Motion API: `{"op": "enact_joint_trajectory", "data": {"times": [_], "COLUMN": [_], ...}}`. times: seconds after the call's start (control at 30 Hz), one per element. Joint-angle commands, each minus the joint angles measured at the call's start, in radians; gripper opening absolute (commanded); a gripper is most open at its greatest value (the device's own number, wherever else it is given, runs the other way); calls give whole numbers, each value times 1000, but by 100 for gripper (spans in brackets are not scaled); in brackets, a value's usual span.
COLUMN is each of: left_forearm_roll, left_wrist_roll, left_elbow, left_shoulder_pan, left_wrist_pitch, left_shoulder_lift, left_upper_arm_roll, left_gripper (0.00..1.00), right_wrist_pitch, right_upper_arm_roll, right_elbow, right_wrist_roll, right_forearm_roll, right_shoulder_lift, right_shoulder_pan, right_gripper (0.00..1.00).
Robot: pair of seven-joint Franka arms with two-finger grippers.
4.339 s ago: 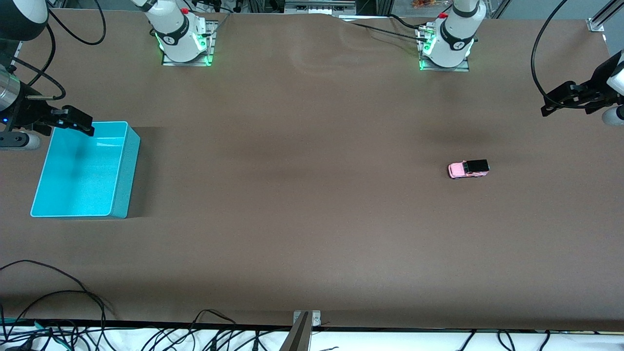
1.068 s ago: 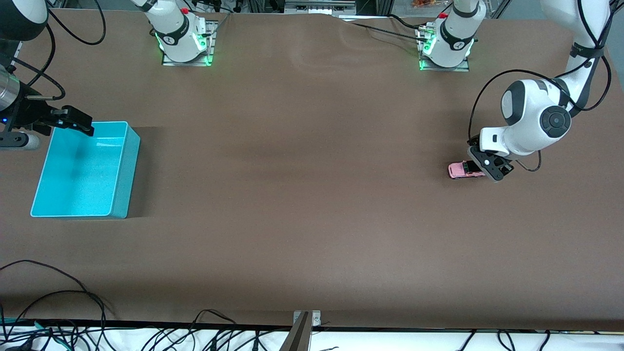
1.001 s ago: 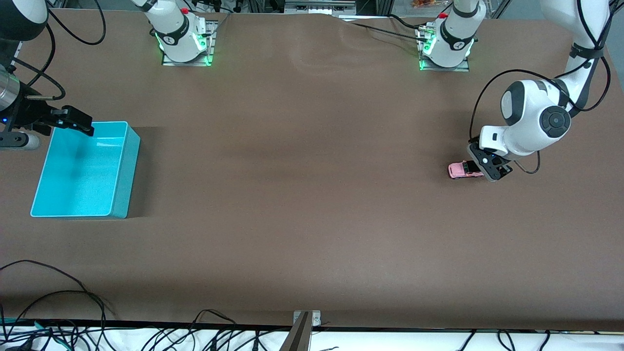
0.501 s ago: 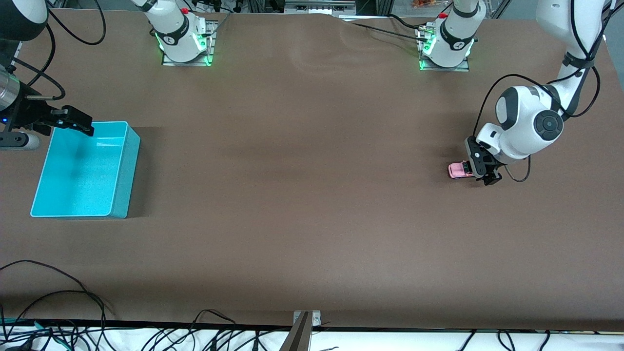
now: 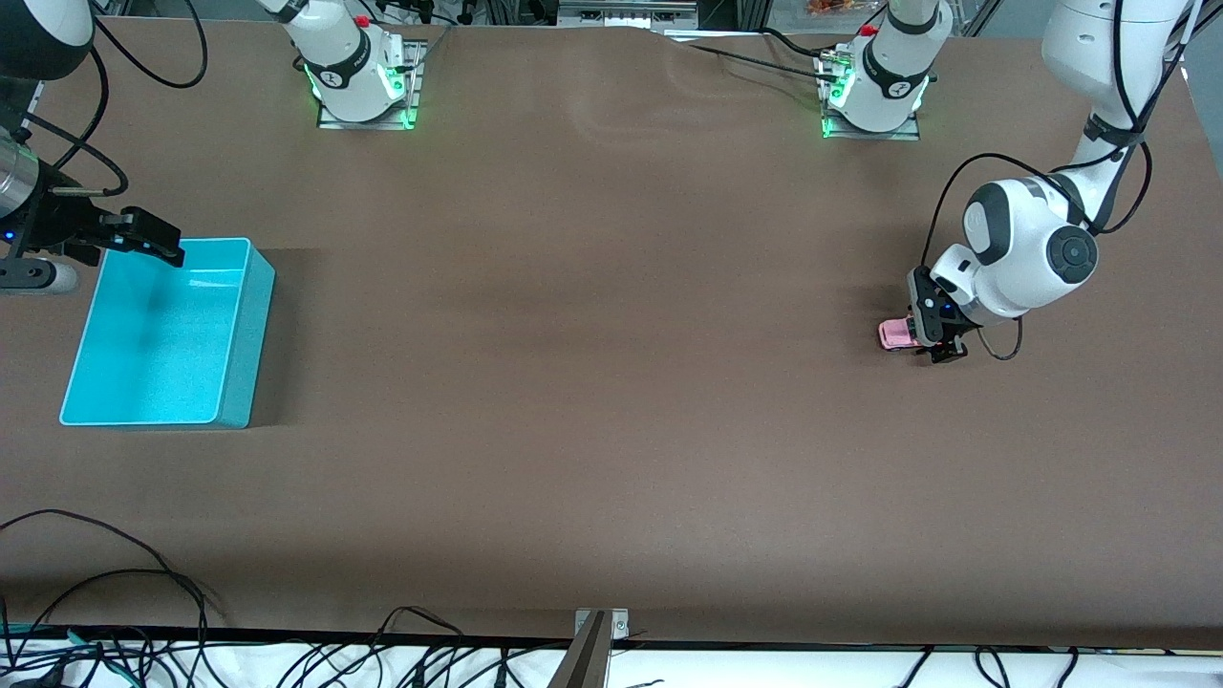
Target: Wind and store pink jeep toy
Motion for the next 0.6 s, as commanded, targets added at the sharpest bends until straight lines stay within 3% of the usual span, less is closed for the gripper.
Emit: {"op": "enact_joint_trajectory", "data": {"times": [0.0, 0.47, 0.57], "left_forearm_roll": [-36, -32, -32], "left_wrist_roll": [45, 45, 47], "left_elbow": [5, 2, 2], "left_shoulder_pan": [-4, 0, 2], "left_wrist_pitch": [-9, -12, -12], "left_shoulder_lift": [-43, -49, -47], "left_upper_arm_roll": [-2, -2, -2], "left_gripper": [92, 91, 86], "right_wrist_pitch": [-18, -18, -18], "right_upper_arm_roll": [4, 4, 4], "right_elbow": [31, 31, 31], "right_wrist_roll": [13, 13, 13], "right_forearm_roll": [-10, -10, -10], "right_shoulder_lift": [13, 13, 13], "right_shoulder_pan": [-4, -4, -4], "right_gripper": [100, 100, 100]}}
